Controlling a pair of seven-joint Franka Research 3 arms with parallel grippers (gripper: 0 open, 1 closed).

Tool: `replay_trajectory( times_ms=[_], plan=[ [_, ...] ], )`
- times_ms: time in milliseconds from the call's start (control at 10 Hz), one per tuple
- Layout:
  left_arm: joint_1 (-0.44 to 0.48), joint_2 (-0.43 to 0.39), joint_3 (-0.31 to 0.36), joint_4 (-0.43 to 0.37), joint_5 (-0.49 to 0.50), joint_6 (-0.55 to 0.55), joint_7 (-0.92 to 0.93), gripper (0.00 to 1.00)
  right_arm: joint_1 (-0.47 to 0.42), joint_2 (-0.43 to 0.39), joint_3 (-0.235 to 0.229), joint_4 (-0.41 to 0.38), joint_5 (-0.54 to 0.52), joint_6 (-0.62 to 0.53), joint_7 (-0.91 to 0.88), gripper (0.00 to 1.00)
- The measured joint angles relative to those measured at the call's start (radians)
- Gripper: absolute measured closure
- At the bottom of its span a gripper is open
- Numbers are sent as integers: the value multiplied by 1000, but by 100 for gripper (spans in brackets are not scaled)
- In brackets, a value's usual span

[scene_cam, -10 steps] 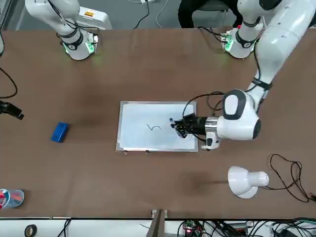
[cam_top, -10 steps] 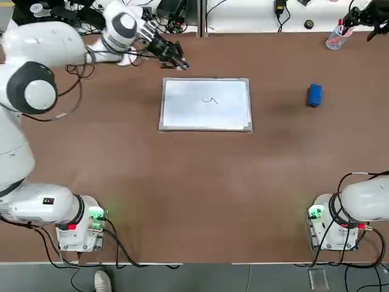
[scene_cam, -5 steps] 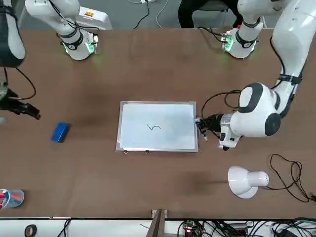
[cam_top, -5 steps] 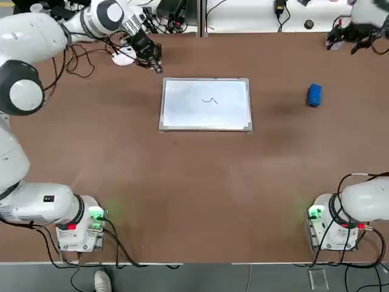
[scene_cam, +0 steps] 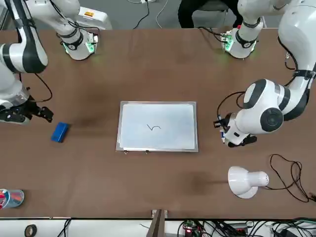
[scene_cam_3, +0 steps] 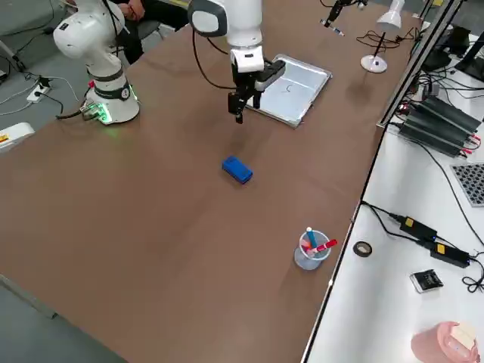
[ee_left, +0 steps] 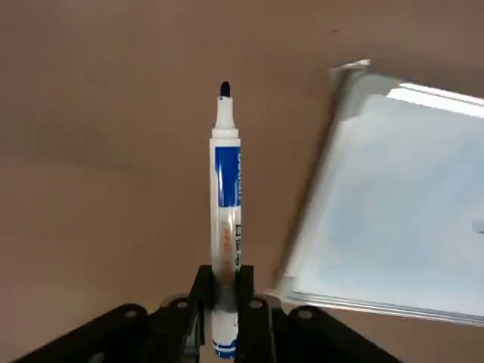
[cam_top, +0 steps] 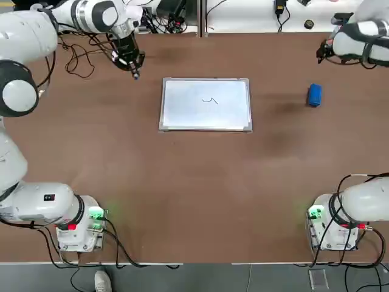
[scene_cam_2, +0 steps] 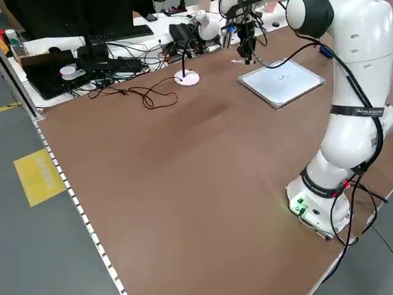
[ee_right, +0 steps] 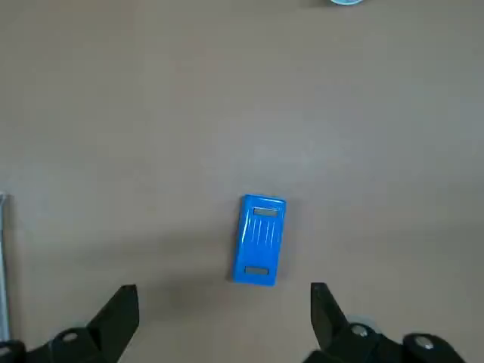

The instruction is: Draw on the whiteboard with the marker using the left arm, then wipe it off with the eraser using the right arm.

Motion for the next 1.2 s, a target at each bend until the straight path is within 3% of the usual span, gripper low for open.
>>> replay_trajectory(
  times_ms=[500, 800, 1200],
  plan=[
    [134, -8, 2, -115, 84, 89, 262, 83, -11, 121, -6, -26, -6, 145, -5, 0],
    [204, -12, 2, -222, 93, 241, 354, 83, -36, 222, -10, -25, -6, 197, -10, 1],
    [231, -16, 2, -364, 164, 438, 360, 83, -50, 255, -10, -21, -7, 179, -48, 0]
  ],
)
